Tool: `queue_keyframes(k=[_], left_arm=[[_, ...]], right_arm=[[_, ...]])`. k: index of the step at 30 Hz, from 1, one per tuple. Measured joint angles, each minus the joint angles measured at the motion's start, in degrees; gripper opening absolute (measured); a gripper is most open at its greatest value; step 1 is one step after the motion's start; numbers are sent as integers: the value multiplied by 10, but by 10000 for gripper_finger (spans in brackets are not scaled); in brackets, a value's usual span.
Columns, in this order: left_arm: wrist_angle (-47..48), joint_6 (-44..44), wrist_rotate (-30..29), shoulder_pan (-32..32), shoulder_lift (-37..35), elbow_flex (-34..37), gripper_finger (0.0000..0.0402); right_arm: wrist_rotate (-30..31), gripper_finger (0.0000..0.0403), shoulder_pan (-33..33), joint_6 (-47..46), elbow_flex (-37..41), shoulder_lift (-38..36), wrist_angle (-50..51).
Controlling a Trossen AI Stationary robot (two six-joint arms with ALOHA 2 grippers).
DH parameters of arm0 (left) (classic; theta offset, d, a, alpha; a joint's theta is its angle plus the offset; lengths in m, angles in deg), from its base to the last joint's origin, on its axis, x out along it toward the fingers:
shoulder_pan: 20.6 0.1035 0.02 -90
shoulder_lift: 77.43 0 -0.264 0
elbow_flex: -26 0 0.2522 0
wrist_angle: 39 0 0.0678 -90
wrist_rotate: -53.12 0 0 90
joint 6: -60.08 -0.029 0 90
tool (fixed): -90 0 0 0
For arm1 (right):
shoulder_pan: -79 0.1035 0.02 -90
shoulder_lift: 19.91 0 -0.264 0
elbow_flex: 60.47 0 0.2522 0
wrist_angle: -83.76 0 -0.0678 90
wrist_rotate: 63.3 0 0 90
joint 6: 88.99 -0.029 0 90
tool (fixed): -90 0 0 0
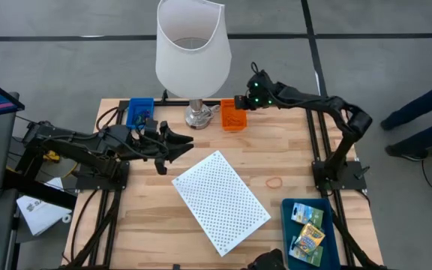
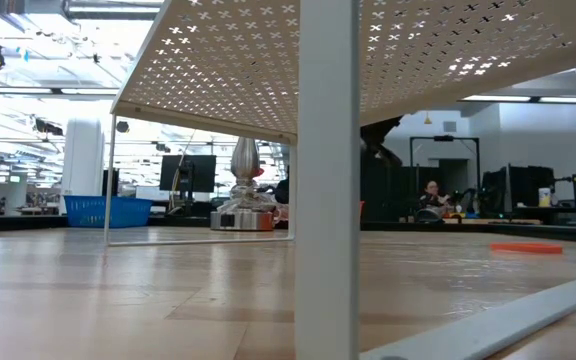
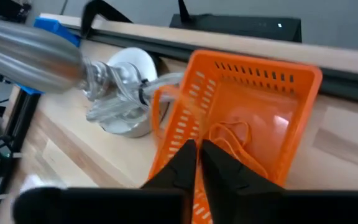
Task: Pick & Place Office Desk Supplies
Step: Put the orange rubber band into the blue bin
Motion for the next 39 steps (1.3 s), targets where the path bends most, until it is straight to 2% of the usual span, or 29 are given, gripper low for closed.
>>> queue_keyframes(k=[12, 17, 25, 33, 39], left_arm=[[0, -13, 1, 0, 0, 0, 131], [-1, -19, 1, 0, 0, 0, 131], [-3, -18, 4, -4, 0, 0, 131], [-13, -17, 5, -15, 0, 0, 131], [-26, -15, 4, -18, 0, 0, 131]], right_arm=[[-12, 186, -4, 21, 0, -39, 38], [0, 229, -4, 39, 0, -83, 55], [0, 220, -8, 25, 0, -79, 28], [-22, 205, 17, 9, 0, -13, -24], [-24, 205, 17, 7, 0, 20, -15]])
